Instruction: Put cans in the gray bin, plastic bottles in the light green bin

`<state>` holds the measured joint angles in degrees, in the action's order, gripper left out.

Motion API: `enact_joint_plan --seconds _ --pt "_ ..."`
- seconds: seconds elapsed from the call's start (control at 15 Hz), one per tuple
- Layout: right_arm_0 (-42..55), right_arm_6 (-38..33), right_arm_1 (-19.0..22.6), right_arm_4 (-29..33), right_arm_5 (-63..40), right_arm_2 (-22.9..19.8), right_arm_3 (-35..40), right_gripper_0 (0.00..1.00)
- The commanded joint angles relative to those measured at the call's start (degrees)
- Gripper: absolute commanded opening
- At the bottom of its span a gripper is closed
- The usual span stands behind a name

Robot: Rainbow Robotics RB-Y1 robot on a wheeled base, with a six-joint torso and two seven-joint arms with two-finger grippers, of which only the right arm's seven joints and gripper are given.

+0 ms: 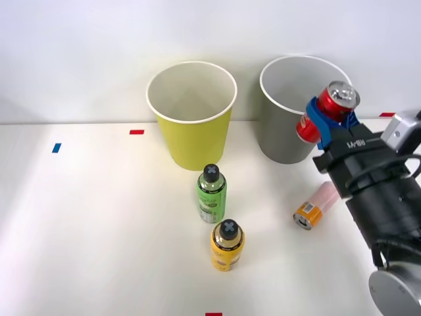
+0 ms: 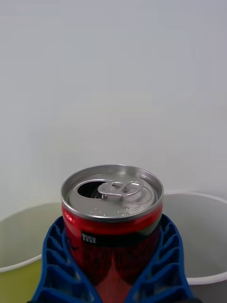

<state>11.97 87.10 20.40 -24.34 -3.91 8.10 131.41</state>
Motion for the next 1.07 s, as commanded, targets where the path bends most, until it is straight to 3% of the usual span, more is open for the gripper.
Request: enact_joint_plan --seconds 0.07,0.27,0.6,1.07 --pt "-6.5 -0.6 -1.0 -0.2 -10.2 -3.9 -0.1 0.0" --pt "-14.9 -1.6 -0.7 0.3 -22.3 -7.7 -1.2 0.0" --pt "-26.9 -1.4 0.9 0.7 -11.4 -7.3 -20.4 0.0" --pt "-33.9 -1.8 5.3 0.9 -11.4 -5.0 -29.9 0.0"
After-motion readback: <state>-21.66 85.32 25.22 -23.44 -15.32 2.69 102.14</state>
